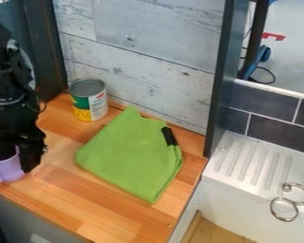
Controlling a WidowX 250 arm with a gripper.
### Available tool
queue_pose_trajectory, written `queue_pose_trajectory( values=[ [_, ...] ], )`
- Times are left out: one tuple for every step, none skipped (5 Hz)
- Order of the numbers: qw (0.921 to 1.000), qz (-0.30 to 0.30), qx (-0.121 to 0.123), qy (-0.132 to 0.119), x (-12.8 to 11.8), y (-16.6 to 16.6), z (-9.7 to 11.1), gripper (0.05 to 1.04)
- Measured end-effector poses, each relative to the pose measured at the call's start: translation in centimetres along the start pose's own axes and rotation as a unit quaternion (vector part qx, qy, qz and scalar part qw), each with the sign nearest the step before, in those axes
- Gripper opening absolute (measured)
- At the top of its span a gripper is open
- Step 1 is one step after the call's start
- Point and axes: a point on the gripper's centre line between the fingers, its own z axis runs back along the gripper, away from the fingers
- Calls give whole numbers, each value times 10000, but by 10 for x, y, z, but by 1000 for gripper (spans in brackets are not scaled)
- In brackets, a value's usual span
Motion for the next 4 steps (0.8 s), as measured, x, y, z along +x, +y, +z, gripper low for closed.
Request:
queue_pose_trajectory(
  values=[
    [9999,95,-74,55,-3,3,-6,381],
    [9999,6,-123,118,-3,2,-9,170],
    [9994,-72,-186,299,-5,2,-7,97],
    [9994,-85,-161,301,-12,-5,22,94]
  ],
)
